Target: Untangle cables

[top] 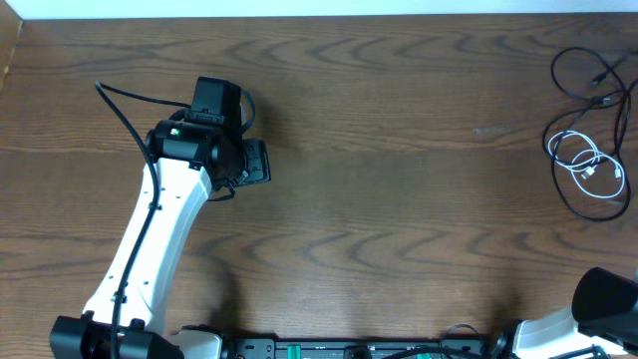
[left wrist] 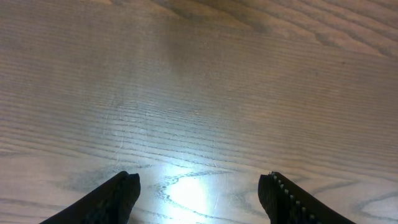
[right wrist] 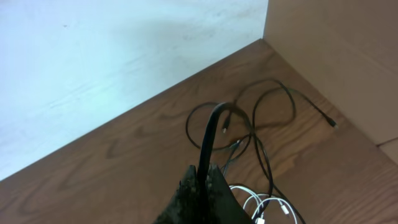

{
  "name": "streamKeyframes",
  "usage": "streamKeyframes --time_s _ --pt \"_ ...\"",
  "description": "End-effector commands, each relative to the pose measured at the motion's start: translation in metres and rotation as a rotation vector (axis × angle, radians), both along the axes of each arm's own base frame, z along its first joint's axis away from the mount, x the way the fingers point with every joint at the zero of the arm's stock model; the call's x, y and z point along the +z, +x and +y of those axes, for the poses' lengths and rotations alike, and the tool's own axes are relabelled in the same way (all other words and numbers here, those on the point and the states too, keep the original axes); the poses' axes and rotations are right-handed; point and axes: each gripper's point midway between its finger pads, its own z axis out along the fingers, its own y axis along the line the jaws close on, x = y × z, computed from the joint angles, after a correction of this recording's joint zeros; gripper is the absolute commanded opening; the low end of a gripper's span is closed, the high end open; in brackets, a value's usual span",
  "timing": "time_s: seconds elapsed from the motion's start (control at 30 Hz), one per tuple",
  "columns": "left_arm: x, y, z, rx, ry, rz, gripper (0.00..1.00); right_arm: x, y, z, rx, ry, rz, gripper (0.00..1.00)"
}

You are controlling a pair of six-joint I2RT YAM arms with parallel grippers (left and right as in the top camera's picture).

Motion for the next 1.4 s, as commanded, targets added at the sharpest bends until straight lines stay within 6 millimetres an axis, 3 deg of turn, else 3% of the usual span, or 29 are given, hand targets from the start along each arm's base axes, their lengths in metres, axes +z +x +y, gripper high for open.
streamKeyframes --time_s 0.0,0.13,0.2,0.3,0.4,0.47,0.53,0.87,0.93,1.0,1.1,1.2,1.37 --pt "0.002 0.001 0.002 0.014 0.002 -0.005 0.66 0.004 0.001 0.013 0.050 -0.019 0.006 0.01" --pt "0.002 0.000 0.002 0.014 0.002 -0.004 0.66 0.026 -0.006 0.014 0.043 -0.048 -0.055 0.01" --pt "0.001 0.000 0.002 0.014 0.002 -0.003 0.66 0.024 -0.007 0.014 0.041 -0.045 -0.046 0.01" --pt "0.001 0.000 0.002 0.015 0.002 -0.003 0.66 -0.030 -0.012 0.007 0.014 0.045 0.130 0.01" --pt "0.001 0.000 0.002 0.015 0.002 -0.003 0.66 -0.070 -0.015 0.004 0.000 0.099 0.261 0.01" --pt "0.001 0.000 0.002 0.015 0.002 -0.003 0.66 -0.110 -0.013 -0.006 -0.029 0.159 0.366 0.01" --pt "0.001 0.000 0.002 0.015 0.002 -0.003 0.66 -0.130 -0.011 -0.010 -0.028 0.207 0.407 0.01" --pt "0.001 -0.001 0.002 0.031 -0.006 0.003 0.65 -0.142 -0.015 -0.037 -0.039 0.408 0.463 0.01" --pt "-0.002 -0.003 0.002 0.030 -0.005 0.011 0.65 -0.146 -0.022 -0.039 -0.059 0.399 0.495 0.01" --pt "-0.004 -0.004 0.002 0.030 -0.004 0.016 0.65 -0.148 -0.031 -0.054 -0.123 0.329 0.538 0.01" --pt "-0.003 -0.002 0.002 0.030 -0.005 0.008 0.65 -0.151 -0.042 -0.069 -0.191 0.245 0.593 0.10" --pt "-0.003 -0.002 0.002 0.030 -0.005 0.008 0.65 -0.169 -0.044 -0.068 -0.192 0.262 0.635 0.06" --pt "-0.003 -0.002 0.002 0.030 -0.005 0.009 0.65 -0.234 -0.050 -0.061 -0.178 0.331 0.753 0.01"
